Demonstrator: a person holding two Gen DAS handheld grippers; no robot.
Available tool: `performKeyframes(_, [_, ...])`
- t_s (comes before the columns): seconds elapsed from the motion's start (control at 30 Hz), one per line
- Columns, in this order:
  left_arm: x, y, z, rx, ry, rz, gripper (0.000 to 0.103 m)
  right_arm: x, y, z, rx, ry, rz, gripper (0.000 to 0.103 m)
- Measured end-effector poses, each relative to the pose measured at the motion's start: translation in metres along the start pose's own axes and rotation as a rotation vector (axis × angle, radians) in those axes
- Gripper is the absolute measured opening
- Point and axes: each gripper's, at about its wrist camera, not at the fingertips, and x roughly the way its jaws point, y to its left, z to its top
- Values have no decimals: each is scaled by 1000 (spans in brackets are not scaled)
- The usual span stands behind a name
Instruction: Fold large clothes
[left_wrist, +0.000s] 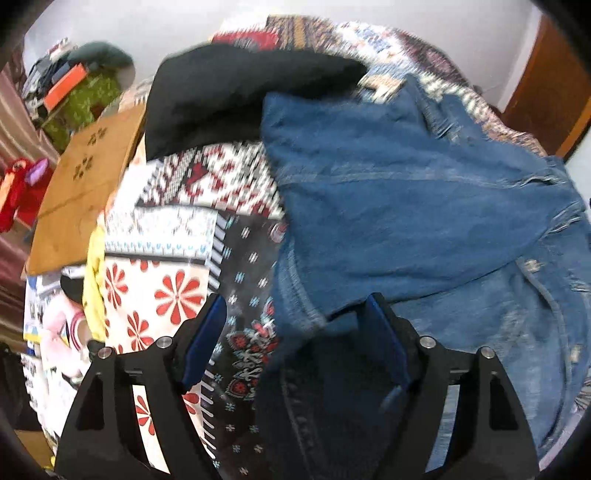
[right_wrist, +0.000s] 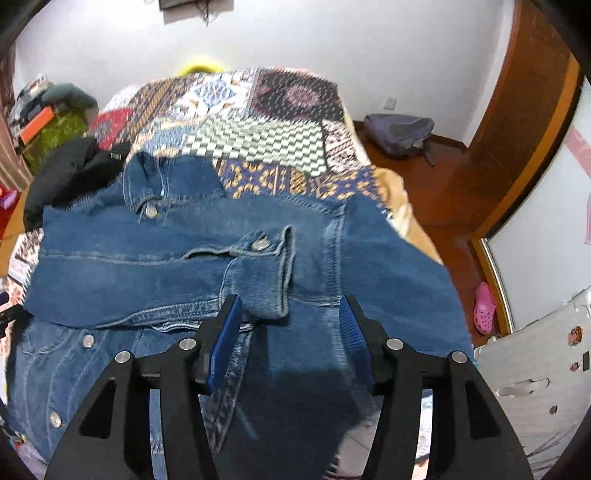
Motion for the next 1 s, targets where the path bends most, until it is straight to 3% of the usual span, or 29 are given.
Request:
performKeyframes(0.3, [-64,-36,42,51,-198,-57,77,-45,-60,1,198,-101,33,56])
performKeyframes(0.57, [-88,-74,80,70,-322,-125,82,-46,-119,-27,400,-96,23,67])
performKeyframes(0.87, [-56,-127,92,98,-244,-212,83,33,-176,-91,722,109,134,67])
performKeyframes(1.0, [-40,-138,89,103,-196,-228,83,52,-192,-102,827,100,218,67])
